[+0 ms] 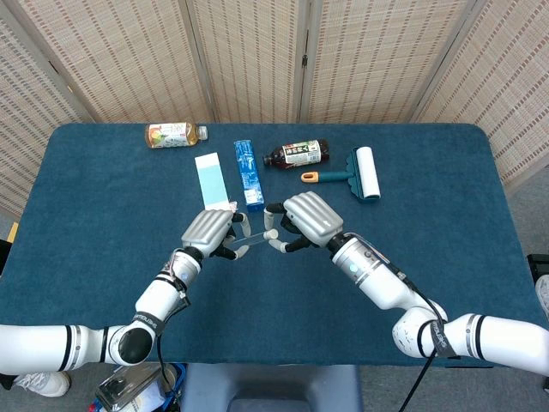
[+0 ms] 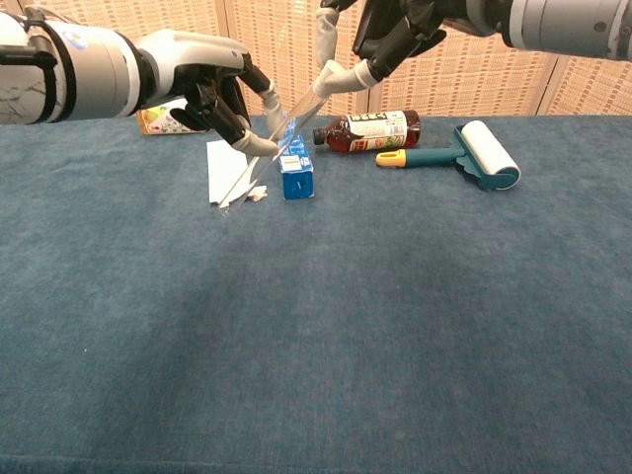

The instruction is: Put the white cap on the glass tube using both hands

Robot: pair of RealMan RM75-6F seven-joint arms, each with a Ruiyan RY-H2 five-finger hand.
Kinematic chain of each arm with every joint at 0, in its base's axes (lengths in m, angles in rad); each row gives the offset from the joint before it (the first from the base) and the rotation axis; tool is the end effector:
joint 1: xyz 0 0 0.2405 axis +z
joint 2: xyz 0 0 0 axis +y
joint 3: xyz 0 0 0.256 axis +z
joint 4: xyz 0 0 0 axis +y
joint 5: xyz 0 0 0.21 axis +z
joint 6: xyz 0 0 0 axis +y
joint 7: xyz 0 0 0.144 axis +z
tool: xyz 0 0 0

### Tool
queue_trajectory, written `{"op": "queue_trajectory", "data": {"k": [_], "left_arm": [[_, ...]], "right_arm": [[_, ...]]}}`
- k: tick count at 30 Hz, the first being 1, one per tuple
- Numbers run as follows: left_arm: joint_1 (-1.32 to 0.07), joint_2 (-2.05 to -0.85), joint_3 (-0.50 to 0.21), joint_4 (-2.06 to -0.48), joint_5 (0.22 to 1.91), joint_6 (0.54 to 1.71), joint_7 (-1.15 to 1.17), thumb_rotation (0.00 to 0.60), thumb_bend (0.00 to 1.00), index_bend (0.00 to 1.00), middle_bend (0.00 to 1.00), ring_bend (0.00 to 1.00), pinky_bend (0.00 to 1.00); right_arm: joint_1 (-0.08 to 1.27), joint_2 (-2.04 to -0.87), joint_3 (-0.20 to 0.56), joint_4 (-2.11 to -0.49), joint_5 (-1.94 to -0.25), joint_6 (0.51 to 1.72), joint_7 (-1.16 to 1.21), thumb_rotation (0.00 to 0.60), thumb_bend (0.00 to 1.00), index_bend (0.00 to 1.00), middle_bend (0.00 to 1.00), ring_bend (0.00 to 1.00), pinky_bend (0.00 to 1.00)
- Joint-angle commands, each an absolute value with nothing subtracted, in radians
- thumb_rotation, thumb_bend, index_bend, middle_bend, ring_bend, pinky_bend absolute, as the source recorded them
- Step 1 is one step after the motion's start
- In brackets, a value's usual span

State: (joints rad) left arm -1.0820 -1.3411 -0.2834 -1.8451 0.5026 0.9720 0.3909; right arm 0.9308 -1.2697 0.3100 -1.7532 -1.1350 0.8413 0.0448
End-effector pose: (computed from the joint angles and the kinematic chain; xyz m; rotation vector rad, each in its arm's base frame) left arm -0.0321 0.3612 0.0308 -1.8095 -1.2863 -1.0191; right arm -0.0367 -0.3624 0.0604 1.9683 -1.1397 1.3343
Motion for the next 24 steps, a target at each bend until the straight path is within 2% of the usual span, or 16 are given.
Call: {"op": "queue_trajectory", "data": {"k": [1, 18, 24], "left_arm": [[-1.082, -1.341, -0.284, -1.846, 0.502, 0.971, 0.387, 0.600, 0.40, 0.64, 1.00, 1.00, 1.00], [-1.076, -1.326, -0.285, -1.855, 0.521, 0.973, 0.360, 0.600, 0.40, 0.64, 1.00, 1.00, 1.00], [-1.075, -1.331, -0.264, -1.840, 0.527, 0.977, 0.375, 0.600, 0.40, 0.64, 1.00, 1.00, 1.00]], "right_arm": [[0.931, -1.271, 0.309, -1.752, -1.136, 0.840, 0.046, 0.600, 0.58, 0.65, 1.00, 1.00, 1.00], [0.938, -1.301, 0.306, -1.724, -1.137, 0.840, 0.050, 0.600, 0.57, 0.65, 1.00, 1.00, 1.00], [0.932, -1.300, 0.306, -1.724, -1.132, 0.850, 0.049, 0.600, 0.36, 0.64, 1.00, 1.00, 1.00]]}}
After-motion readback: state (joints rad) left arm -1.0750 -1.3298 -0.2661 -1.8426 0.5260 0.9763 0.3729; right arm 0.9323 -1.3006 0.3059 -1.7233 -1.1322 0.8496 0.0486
